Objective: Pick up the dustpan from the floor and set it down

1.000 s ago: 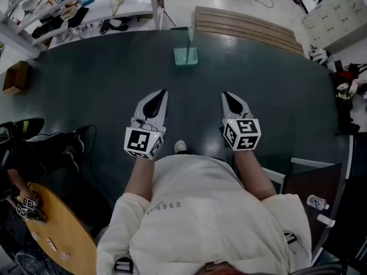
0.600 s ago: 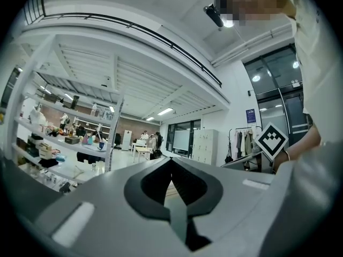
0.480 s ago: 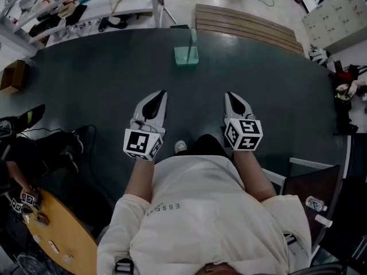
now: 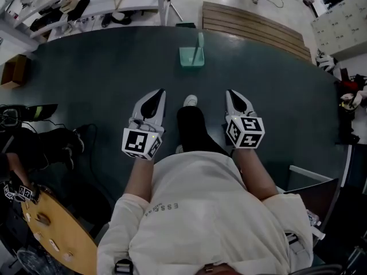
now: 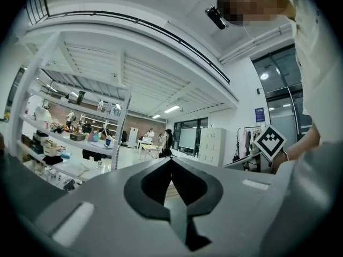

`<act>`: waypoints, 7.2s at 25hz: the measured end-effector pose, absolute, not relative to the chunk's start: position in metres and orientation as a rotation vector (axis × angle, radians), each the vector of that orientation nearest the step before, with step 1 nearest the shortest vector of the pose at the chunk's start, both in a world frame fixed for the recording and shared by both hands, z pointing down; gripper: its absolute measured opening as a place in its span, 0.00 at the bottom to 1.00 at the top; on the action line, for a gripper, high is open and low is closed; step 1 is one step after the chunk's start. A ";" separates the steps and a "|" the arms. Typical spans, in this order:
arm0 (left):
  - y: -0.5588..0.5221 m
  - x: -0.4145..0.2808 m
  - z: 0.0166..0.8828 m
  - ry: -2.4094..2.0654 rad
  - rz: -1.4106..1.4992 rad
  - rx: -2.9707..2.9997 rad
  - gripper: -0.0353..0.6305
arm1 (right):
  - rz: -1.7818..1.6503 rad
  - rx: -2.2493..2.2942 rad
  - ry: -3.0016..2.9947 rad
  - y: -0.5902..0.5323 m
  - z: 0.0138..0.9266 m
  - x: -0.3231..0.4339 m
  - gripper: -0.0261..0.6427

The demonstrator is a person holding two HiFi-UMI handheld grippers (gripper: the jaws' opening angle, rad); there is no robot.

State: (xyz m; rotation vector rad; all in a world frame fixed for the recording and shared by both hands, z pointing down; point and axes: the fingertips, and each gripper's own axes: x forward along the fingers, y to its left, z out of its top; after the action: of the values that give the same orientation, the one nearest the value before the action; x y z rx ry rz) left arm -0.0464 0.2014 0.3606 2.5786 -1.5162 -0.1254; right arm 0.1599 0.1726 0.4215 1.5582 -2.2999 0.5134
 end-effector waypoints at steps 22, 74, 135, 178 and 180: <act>-0.135 -0.061 0.399 -1.555 -0.028 2.455 0.08 | 0.668 1.408 -2.187 -0.155 0.492 0.153 0.03; -0.264 -0.061 0.461 -1.316 -0.004 2.416 0.08 | 0.900 1.317 -1.757 -0.222 0.629 0.111 0.15; -0.322 -0.123 0.520 -1.422 0.056 2.339 0.08 | 0.948 1.304 -1.535 -0.309 0.747 0.072 0.15; -0.191 -0.038 0.330 -1.543 -0.084 2.748 0.08 | 0.239 1.447 -2.384 -0.221 0.412 0.098 0.03; -0.173 -0.037 0.327 -1.536 -0.125 2.728 0.08 | 0.299 1.443 -2.403 -0.200 0.414 0.102 0.03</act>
State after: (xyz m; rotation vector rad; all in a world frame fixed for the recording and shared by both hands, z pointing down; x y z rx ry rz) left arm -0.0366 -0.1729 0.3271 2.7284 -1.5363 -0.1250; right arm 0.1023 -0.2004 0.4138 1.4427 -2.4025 0.2991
